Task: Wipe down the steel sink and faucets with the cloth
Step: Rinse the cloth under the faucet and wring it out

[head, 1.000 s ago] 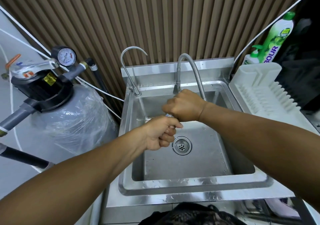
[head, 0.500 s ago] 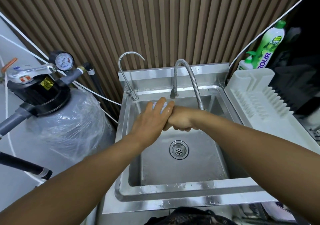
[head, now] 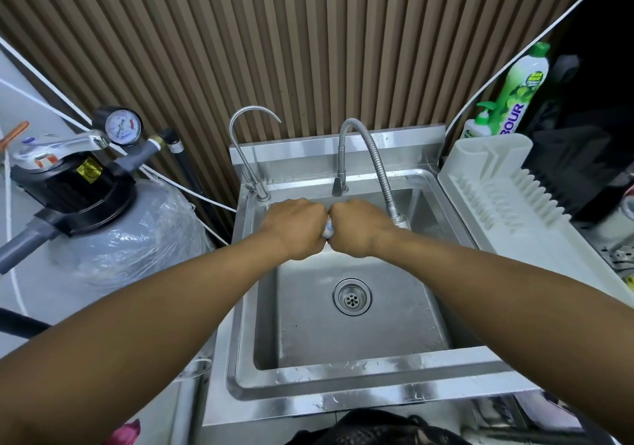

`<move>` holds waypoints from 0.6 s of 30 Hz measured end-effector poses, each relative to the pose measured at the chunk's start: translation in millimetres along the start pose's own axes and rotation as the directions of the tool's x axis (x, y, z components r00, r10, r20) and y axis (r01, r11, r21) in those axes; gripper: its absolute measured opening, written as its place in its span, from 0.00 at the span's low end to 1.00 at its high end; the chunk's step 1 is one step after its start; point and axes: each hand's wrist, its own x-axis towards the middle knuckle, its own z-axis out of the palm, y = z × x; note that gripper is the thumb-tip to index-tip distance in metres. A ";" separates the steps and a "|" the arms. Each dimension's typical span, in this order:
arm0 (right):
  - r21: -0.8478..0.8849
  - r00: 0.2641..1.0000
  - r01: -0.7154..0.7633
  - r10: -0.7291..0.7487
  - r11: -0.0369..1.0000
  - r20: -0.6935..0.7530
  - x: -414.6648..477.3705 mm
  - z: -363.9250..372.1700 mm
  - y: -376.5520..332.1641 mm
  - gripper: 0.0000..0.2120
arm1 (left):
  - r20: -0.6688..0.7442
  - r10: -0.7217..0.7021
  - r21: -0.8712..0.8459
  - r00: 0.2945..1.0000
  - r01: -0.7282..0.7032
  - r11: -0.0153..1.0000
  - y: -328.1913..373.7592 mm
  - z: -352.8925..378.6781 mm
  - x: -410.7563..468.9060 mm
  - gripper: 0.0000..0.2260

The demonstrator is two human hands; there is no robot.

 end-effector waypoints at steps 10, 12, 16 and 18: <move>-0.467 0.911 0.247 -0.367 0.849 -0.187 0.1 -4.9 -1.0 0.15 | 0.335 -0.038 -0.755 0.941 0.293 0.587 -3.7 16.8 1.2 0.11; -0.434 0.901 0.263 -0.380 0.862 -0.208 0.6 0.9 2.9 0.19 | 0.412 0.002 -0.775 0.911 0.350 0.526 -6.4 17.8 0.9 0.13; -0.385 0.877 0.297 -0.409 0.874 -0.253 2.2 11.0 -7.7 0.19 | 0.533 0.110 -0.769 0.839 0.426 0.476 -20.0 16.6 -3.9 0.17; -0.337 0.880 0.229 -0.342 0.913 -0.329 2.8 8.7 -14.4 0.15 | 0.463 0.107 -0.806 0.880 0.368 0.464 -27.6 15.3 -4.5 0.12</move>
